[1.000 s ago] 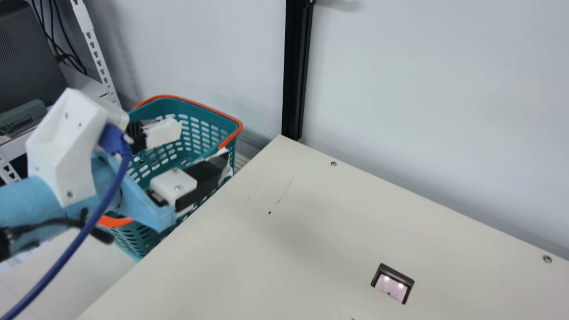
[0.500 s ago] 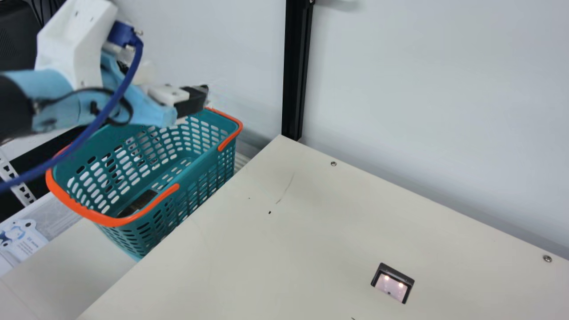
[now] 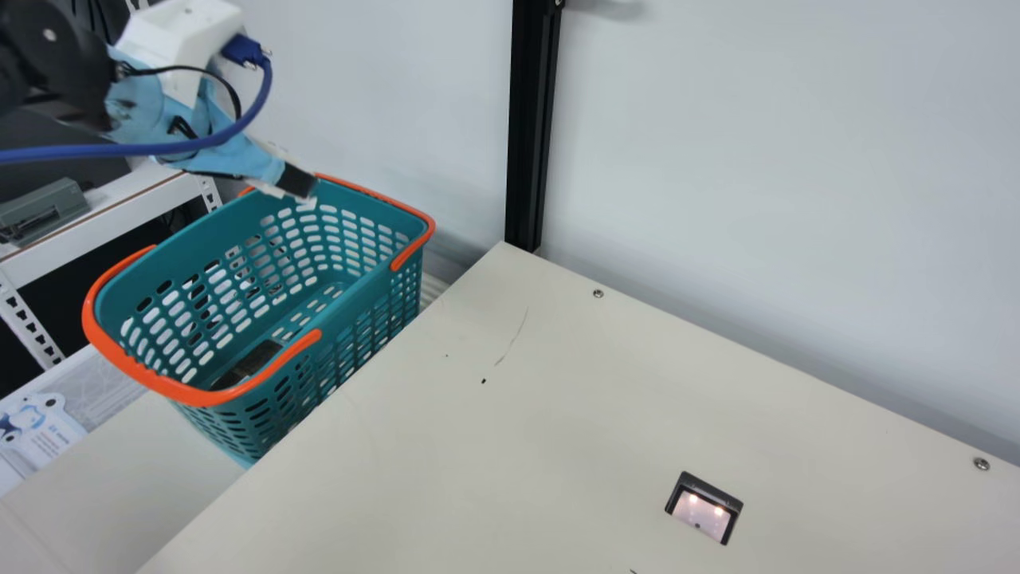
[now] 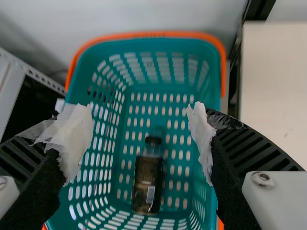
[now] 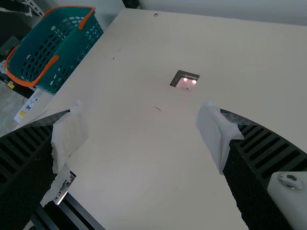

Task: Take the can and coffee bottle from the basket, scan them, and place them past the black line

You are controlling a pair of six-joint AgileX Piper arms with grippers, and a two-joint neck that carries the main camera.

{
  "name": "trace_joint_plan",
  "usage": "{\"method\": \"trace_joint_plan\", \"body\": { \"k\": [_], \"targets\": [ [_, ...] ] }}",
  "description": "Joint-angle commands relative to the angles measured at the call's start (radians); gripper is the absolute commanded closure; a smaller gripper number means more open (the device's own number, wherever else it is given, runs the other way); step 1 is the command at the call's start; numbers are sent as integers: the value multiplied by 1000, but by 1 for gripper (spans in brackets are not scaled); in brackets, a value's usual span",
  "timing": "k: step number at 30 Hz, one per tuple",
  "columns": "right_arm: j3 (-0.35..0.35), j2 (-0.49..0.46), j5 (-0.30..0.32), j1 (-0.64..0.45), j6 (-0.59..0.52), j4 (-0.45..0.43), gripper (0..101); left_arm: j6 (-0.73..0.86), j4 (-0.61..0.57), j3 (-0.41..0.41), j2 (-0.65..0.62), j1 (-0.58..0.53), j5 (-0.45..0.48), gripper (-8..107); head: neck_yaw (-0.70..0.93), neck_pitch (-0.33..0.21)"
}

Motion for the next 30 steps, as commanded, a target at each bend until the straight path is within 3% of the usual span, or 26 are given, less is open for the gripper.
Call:
{"method": "trace_joint_plan", "body": {
  "k": [1,14,30],
  "targets": [
    [0,0,0,0,0,0,0,-6,25,-9,67,6,17,9,7,-23],
    [0,0,0,0,0,0,0,-31,101,-25,261,60,37,9,7,-23],
    [0,0,0,0,0,0,0,-1,112,-34,453,104,28,9,7,-23]
  ]
}}
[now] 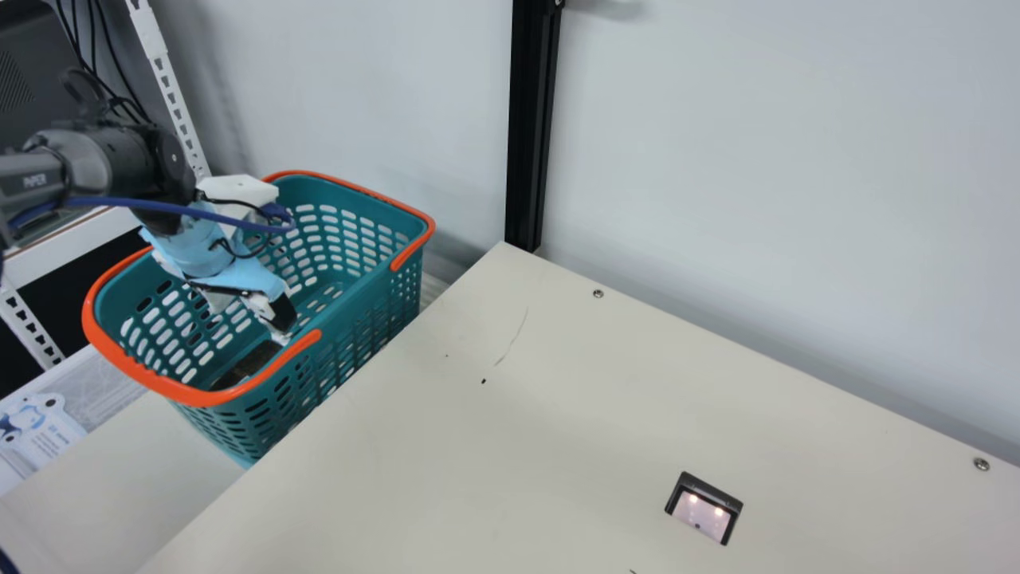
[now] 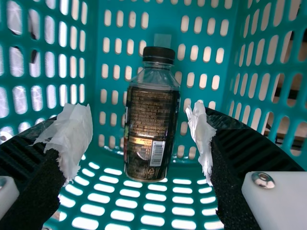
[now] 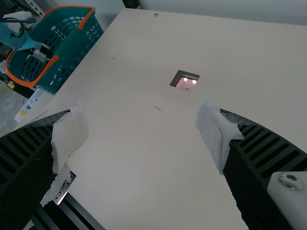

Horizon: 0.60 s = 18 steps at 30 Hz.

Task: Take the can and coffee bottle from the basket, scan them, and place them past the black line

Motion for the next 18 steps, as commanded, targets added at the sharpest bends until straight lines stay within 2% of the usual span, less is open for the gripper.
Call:
{"method": "trace_joint_plan", "body": {
  "k": [1,18],
  "targets": [
    [0,0,0,0,0,0,0,9,-2,-12,30,0,2,9,7,-23],
    [0,0,0,0,0,0,0,29,40,-189,243,-25,82,9,7,-23]
  ]
}}
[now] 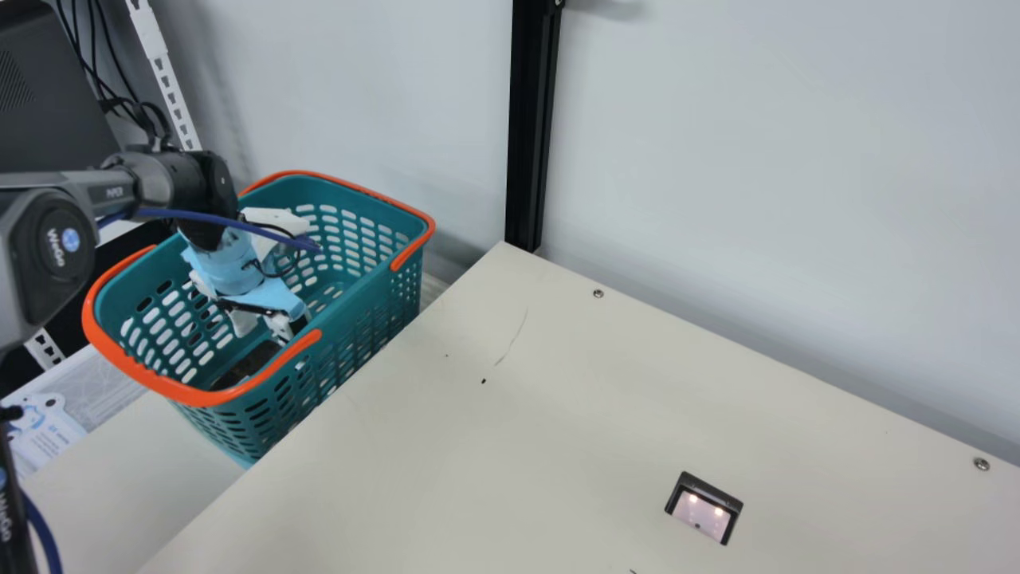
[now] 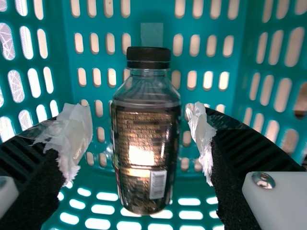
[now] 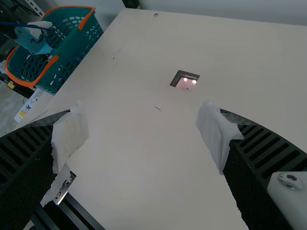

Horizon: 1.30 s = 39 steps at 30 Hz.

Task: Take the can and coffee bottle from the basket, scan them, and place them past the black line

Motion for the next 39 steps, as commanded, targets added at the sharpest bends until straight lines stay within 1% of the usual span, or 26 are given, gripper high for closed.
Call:
{"method": "trace_joint_plan", "body": {
  "k": [1,10,23,24,25,26,32,39],
  "targets": [
    [0,0,0,0,0,0,0,4,2,-17,25,0,4,9,12,-29],
    [0,0,0,0,0,0,0,22,9,-58,109,-5,7,9,12,-29],
    [0,0,0,0,0,0,0,1,34,-72,174,-13,-17,9,12,-29],
    [0,0,0,0,0,0,0,-5,38,-71,177,-13,-21,50,12,-29],
    [0,0,0,0,0,0,0,-9,41,-71,180,-12,-25,81,12,-29],
    [0,0,0,0,0,0,0,-14,42,-70,180,-12,-29,89,12,-29],
    [0,0,0,0,0,0,0,-22,9,-70,139,-11,-75,89,12,-29],
    [0,0,0,0,0,0,0,-3,-111,-46,-1,-18,-166,89,12,-29]
  ]
}}
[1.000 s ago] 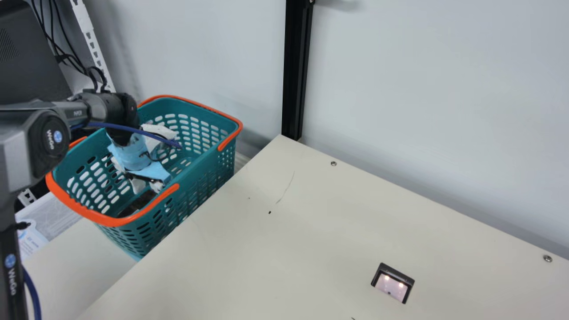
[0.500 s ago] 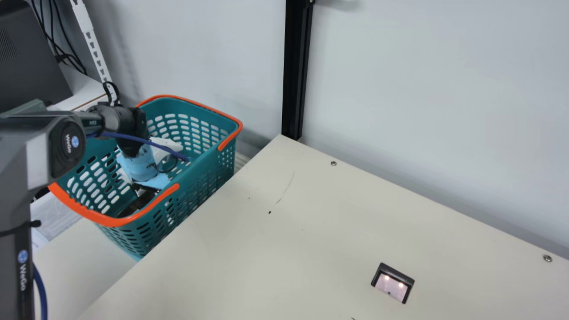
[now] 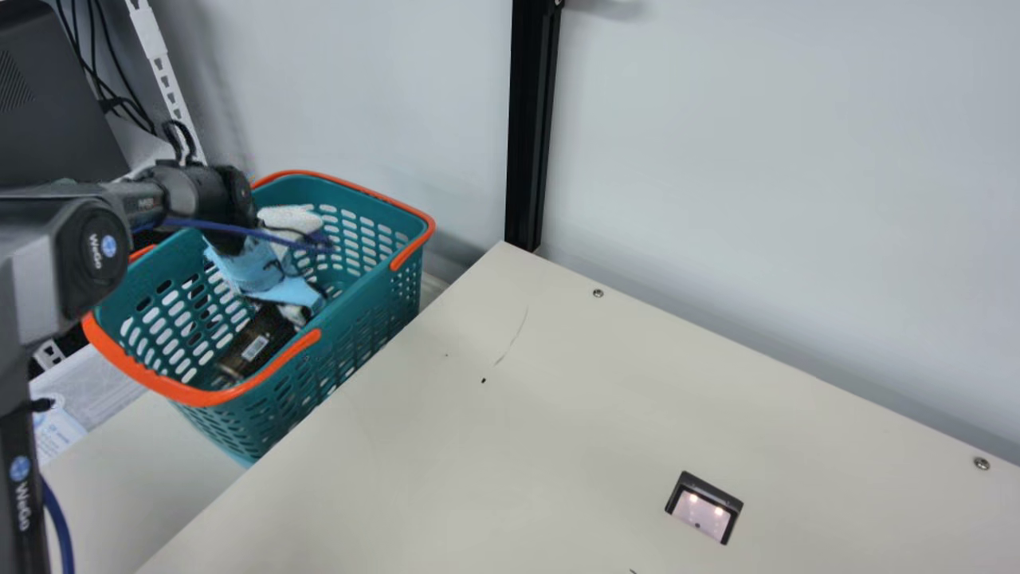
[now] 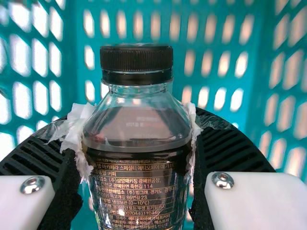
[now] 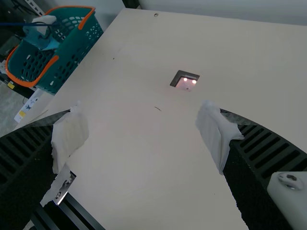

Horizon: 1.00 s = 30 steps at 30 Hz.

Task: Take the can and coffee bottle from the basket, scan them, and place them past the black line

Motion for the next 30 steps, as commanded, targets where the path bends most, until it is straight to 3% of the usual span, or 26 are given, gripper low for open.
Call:
{"method": "trace_joint_plan", "body": {
  "k": [1,13,30],
  "targets": [
    [0,0,0,0,0,0,0,4,-47,12,-63,-4,-33,89,7,-23],
    [0,0,0,0,0,0,0,42,-283,139,-389,-60,-184,89,7,-23],
    [0,0,0,0,0,0,0,87,-720,379,-830,-198,-236,89,7,-23]
  ]
}}
